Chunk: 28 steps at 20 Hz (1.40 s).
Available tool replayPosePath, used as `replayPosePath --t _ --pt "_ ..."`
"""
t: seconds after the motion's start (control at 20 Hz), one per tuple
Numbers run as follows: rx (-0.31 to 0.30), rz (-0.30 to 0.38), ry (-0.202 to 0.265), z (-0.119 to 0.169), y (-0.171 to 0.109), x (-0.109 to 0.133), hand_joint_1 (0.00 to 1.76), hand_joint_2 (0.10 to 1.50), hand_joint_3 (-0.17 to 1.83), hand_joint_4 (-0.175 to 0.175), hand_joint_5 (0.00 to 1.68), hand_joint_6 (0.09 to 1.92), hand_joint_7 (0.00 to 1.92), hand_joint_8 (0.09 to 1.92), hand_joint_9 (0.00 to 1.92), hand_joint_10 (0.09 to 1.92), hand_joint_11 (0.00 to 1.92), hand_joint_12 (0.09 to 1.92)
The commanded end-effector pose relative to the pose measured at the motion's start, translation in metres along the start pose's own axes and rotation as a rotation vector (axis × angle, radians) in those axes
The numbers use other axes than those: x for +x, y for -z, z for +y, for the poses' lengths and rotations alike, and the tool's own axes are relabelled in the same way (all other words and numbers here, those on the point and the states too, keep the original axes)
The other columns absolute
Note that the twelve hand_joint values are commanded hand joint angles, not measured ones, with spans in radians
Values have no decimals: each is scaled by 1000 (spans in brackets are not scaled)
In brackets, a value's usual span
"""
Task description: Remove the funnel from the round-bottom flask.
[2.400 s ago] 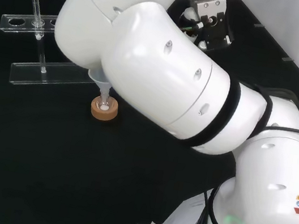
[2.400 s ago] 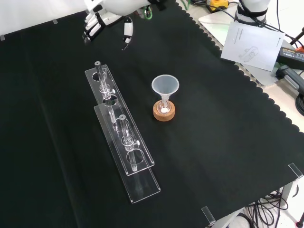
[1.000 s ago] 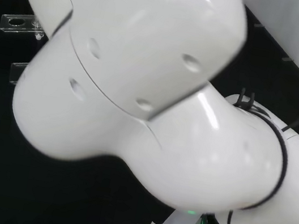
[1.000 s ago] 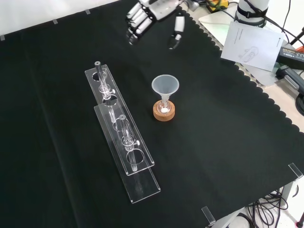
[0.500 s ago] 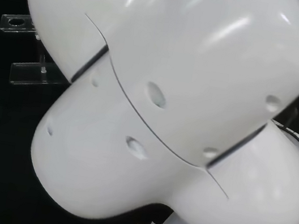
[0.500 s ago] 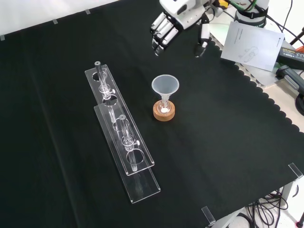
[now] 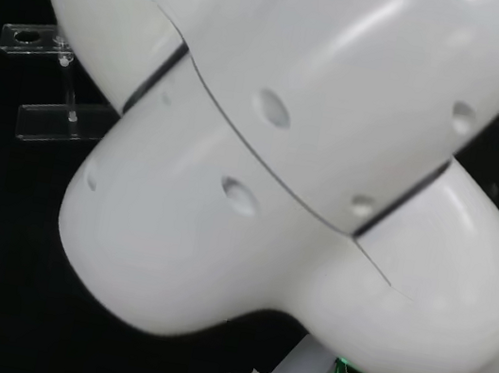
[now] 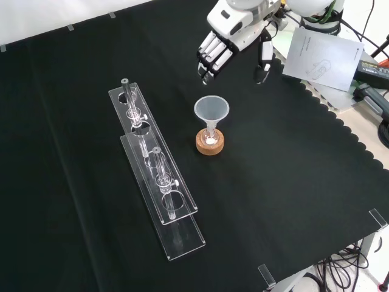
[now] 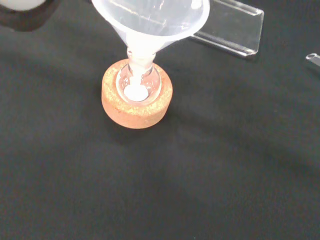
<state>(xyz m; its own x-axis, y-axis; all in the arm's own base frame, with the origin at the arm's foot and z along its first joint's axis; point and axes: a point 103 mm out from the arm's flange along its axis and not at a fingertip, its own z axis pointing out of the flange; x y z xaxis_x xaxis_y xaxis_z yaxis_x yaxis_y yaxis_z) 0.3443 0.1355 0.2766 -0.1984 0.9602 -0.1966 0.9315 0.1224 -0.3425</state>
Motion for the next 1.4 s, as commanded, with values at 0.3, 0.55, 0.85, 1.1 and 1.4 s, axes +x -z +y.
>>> replayPosePath --t 0.3,0.55,0.85,1.1,1.4 --pt "37 4 56 34 -12 -11 638 644 285 -46 126 87 0 500 183 768 316 1447" --pt "48 9 74 41 -18 -14 636 643 281 -45 120 87 0 486 176 774 314 1450" --pt "59 17 75 50 -28 -15 635 644 274 -44 108 87 0 463 167 783 314 1451" --pt "64 19 80 58 -37 -13 641 647 267 -43 102 87 0 421 160 792 317 1450" --pt "73 19 94 68 -44 -7 646 652 265 -43 102 87 0 423 156 796 319 1448"
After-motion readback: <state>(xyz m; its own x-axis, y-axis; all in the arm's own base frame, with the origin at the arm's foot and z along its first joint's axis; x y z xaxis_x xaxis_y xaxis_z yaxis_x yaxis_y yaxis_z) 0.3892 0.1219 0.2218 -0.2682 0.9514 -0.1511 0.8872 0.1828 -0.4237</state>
